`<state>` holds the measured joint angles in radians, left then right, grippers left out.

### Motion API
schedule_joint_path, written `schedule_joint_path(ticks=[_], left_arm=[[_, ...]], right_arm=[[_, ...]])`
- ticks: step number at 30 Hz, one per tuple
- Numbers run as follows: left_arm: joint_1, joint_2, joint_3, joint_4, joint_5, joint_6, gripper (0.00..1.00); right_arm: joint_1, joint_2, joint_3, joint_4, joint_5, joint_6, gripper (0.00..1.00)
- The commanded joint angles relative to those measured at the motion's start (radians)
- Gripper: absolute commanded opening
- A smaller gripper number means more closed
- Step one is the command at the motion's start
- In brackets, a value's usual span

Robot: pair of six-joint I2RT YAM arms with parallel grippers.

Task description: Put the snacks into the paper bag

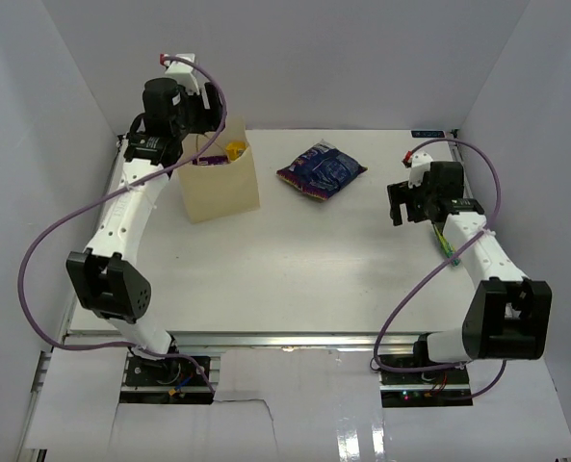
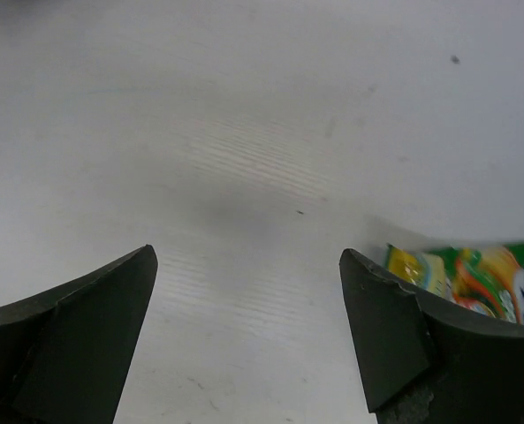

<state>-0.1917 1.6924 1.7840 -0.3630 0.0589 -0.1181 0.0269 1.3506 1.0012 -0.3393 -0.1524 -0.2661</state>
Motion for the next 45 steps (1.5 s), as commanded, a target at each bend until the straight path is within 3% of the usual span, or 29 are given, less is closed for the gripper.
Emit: schedule_joint_path(ticks=[1, 2, 7, 12, 20, 24, 25, 27, 28, 32, 36, 41, 42, 45], left_arm=[[0.000, -0.181, -0.047, 0.073, -0.004, -0.025, 0.86], [0.000, -0.203, -0.061, 0.072, -0.002, -0.029, 0.86], [-0.002, -0.407, -0.242, 0.064, -0.024, -0.057, 0.88], [0.000, -0.601, -0.469, -0.011, -0.091, -0.080, 0.90], [0.000, -0.825, -0.641, -0.119, -0.139, -0.159, 0.91], [0.000, -0.859, -0.664, -0.149, -0.139, -0.183, 0.91], [-0.002, -0.863, -0.664, -0.154, -0.139, -0.184, 0.91], [0.000, -0.873, -0.669, -0.165, -0.134, -0.190, 0.91], [0.000, -0.878, -0.673, -0.166, -0.131, -0.196, 0.91], [-0.002, -0.907, -0.709, -0.172, -0.091, -0.225, 0.91], [0.000, -0.948, -0.770, -0.172, -0.073, -0.261, 0.91], [0.000, -0.981, -0.807, -0.160, -0.060, -0.288, 0.91], [0.000, -0.981, -0.811, -0.157, -0.060, -0.290, 0.91], [0.000, -0.984, -0.814, -0.151, -0.060, -0.290, 0.91]], right_arm=[[-0.007, 0.086, 0.089, -0.082, 0.454, 0.085, 0.91], [-0.007, 0.100, 0.096, -0.090, 0.544, 0.091, 0.91], [-0.015, 0.191, 0.097, -0.070, 0.658, -0.036, 0.98], [-0.091, 0.288, 0.126, -0.076, 0.605, -0.265, 0.98], [-0.186, 0.427, 0.174, -0.093, 0.422, -0.450, 0.98], [-0.199, 0.475, 0.195, -0.145, 0.354, -0.495, 0.75], [-0.200, 0.473, 0.197, -0.159, 0.312, -0.499, 0.64], [-0.200, 0.457, 0.189, -0.181, 0.269, -0.499, 0.51], [-0.199, 0.435, 0.177, -0.188, 0.222, -0.498, 0.39], [-0.200, 0.360, 0.155, -0.242, 0.045, -0.484, 0.13], [-0.191, 0.256, 0.178, -0.326, -0.208, -0.450, 0.08], [-0.122, 0.199, 0.345, -0.426, -0.686, -0.412, 0.08], [-0.073, 0.200, 0.385, -0.425, -0.787, -0.380, 0.08], [0.060, 0.226, 0.568, -0.327, -0.887, -0.280, 0.08]])
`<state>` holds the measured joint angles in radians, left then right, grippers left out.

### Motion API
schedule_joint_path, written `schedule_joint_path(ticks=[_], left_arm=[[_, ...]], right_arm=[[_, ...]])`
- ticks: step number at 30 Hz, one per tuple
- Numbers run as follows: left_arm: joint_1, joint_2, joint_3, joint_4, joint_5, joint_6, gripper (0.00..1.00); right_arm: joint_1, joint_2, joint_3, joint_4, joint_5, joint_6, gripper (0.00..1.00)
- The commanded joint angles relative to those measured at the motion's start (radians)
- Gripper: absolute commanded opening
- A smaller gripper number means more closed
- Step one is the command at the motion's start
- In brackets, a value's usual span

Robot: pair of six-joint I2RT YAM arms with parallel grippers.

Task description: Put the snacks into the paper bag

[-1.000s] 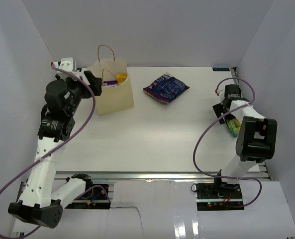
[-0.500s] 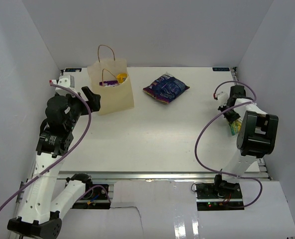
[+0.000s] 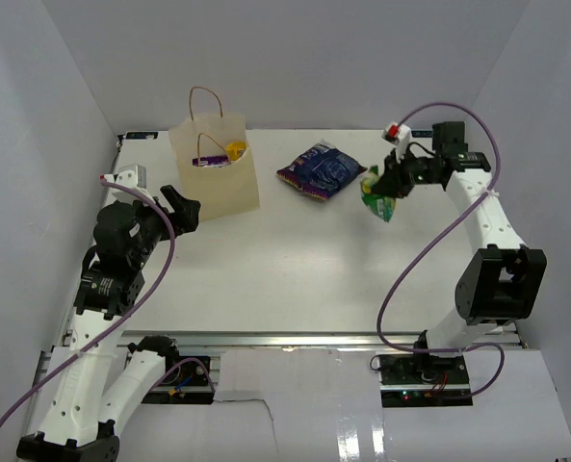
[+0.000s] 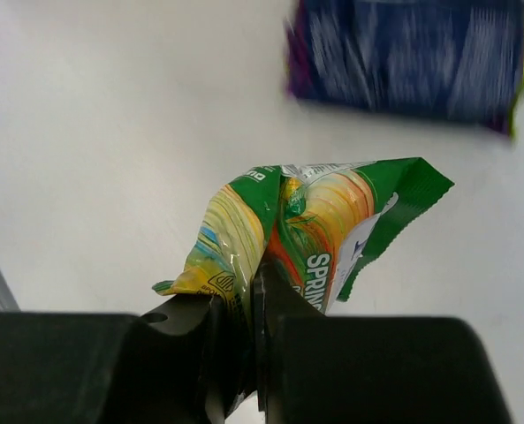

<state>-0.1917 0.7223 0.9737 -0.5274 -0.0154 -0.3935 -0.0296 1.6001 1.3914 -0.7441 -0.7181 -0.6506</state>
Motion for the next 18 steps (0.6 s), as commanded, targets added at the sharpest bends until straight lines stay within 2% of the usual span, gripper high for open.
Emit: schedule_joint_path(ticks=[1, 4, 5, 6, 7, 8, 9, 11, 13, 15, 18], left_arm=[[-0.002, -0.014, -0.006, 0.012, 0.014, -0.015, 0.91], [0.000, -0.034, -0.013, 0.012, 0.014, -0.030, 0.91], [-0.002, -0.043, -0.024, 0.012, 0.014, -0.036, 0.91], [0.000, -0.061, -0.029, 0.012, 0.014, -0.042, 0.91], [0.000, -0.072, -0.036, 0.012, 0.014, -0.056, 0.91], [0.000, -0.081, -0.049, 0.012, 0.014, -0.064, 0.91], [0.000, -0.101, -0.055, 0.012, 0.014, -0.073, 0.91], [0.000, -0.116, -0.067, 0.012, 0.014, -0.088, 0.91], [0.000, -0.135, -0.070, 0.010, 0.012, -0.097, 0.91], [0.000, -0.142, -0.072, 0.007, 0.011, -0.108, 0.91], [0.000, -0.153, -0.078, -0.003, 0.011, -0.119, 0.91]], right_arm=[[0.150, -0.014, 0.225, 0.125, -0.331, 0.199, 0.08], [0.252, 0.047, 0.404, 0.387, -0.350, 0.389, 0.08], [0.273, 0.066, 0.443, 0.473, -0.343, 0.557, 0.08], [0.310, 0.108, 0.505, 0.664, -0.331, 0.653, 0.08], [0.329, 0.133, 0.532, 0.765, -0.289, 0.765, 0.08], [0.347, 0.156, 0.560, 0.858, -0.255, 0.943, 0.08], [0.388, 0.217, 0.595, 0.920, -0.218, 1.015, 0.08], [0.431, 0.289, 0.757, 0.962, -0.060, 1.157, 0.08], [0.499, 0.386, 0.898, 0.953, 0.086, 1.226, 0.08], [0.563, 0.426, 0.928, 0.965, 0.231, 1.287, 0.08], [0.637, 0.452, 0.914, 1.015, 0.371, 1.310, 0.08]])
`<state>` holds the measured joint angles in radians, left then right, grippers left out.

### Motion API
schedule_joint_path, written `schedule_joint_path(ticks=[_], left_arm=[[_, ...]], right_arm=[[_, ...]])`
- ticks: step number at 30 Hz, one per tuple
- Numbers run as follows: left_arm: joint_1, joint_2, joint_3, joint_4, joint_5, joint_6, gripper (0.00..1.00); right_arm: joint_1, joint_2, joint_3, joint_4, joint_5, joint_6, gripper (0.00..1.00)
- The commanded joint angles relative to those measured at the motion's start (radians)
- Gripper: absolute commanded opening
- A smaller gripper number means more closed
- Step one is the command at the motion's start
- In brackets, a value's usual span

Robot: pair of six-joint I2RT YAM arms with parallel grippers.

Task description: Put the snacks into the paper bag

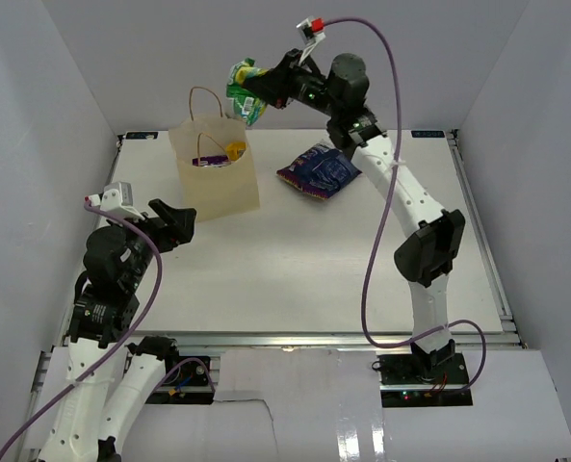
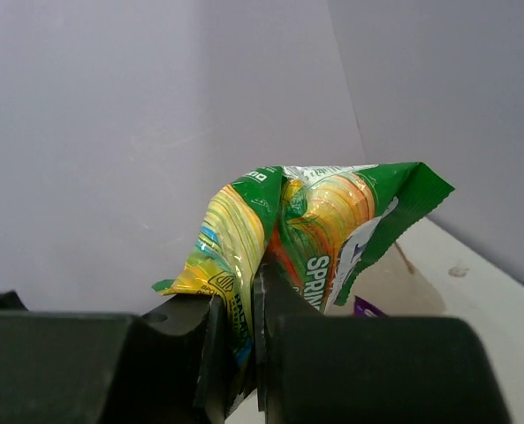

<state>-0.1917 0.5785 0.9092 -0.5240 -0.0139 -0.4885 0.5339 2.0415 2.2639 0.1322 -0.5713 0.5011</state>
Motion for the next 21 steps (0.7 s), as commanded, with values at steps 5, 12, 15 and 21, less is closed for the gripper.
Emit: schedule_joint_path(ticks=[5, 12, 15, 21], left_arm=[[0.000, -0.020, -0.009, -0.025, 0.008, -0.030, 0.91], [-0.002, -0.029, -0.018, -0.034, 0.003, -0.035, 0.91], [-0.002, -0.019, -0.013, -0.034, 0.003, -0.032, 0.91], [0.000, -0.002, -0.015, -0.025, 0.008, -0.036, 0.91]], right_arm=[[0.123, 0.071, 0.060, 0.172, 0.344, 0.160, 0.08], [0.149, 0.117, 0.008, 0.188, 0.413, 0.113, 0.11], [0.158, 0.126, -0.007, 0.193, 0.390, 0.113, 0.38], [0.160, 0.121, -0.037, 0.182, 0.330, 0.082, 0.67]])
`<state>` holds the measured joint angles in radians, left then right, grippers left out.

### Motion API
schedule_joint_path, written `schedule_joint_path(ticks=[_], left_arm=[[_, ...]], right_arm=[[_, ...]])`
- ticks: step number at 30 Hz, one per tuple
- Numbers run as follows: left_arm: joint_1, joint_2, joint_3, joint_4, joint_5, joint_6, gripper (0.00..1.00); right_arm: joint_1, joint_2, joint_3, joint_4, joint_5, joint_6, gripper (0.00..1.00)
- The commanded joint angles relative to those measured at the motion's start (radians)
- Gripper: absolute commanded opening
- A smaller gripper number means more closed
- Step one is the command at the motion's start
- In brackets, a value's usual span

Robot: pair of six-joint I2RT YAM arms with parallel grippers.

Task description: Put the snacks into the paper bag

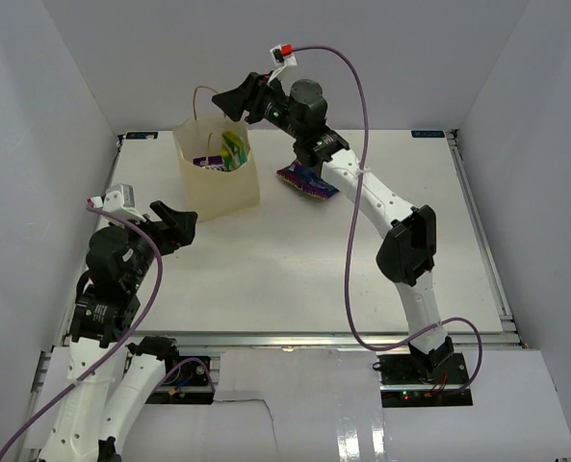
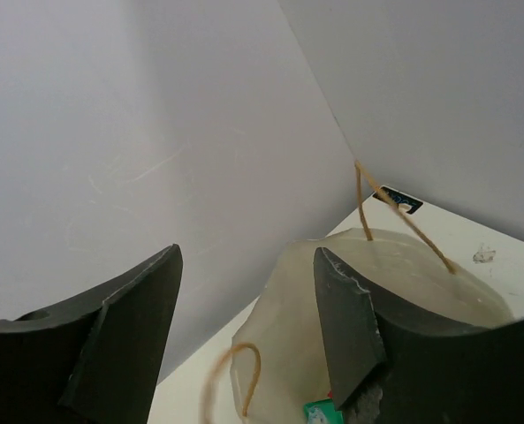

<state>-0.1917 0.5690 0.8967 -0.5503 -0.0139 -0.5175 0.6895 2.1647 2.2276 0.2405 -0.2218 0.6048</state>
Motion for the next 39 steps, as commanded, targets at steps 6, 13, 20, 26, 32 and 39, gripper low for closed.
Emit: schedule_joint_path(ticks=[6, 13, 20, 26, 32, 39], left_arm=[[0.000, 0.022, 0.002, 0.012, 0.011, -0.001, 0.91], [0.000, 0.015, -0.013, 0.015, 0.009, -0.004, 0.91], [-0.002, 0.029, -0.038, 0.035, 0.012, -0.007, 0.91], [0.000, 0.101, -0.038, 0.079, 0.072, -0.006, 0.91], [0.000, 0.134, -0.044, 0.107, 0.097, -0.012, 0.91], [-0.002, 0.109, -0.087, 0.121, 0.109, -0.039, 0.91]], right_arm=[[-0.028, -0.032, -0.009, 0.054, -0.056, -0.091, 0.68], [-0.125, -0.138, -0.169, -0.148, -0.087, -0.424, 0.72], [-0.156, -0.103, -0.307, -0.619, 0.168, -1.001, 0.98], [-0.153, -0.043, -0.341, -0.667, 0.467, -1.093, 0.90], [-0.140, 0.041, -0.319, -0.718, 0.452, -1.039, 0.90], [-0.133, 0.119, -0.345, -0.655, 0.516, -1.048, 0.96]])
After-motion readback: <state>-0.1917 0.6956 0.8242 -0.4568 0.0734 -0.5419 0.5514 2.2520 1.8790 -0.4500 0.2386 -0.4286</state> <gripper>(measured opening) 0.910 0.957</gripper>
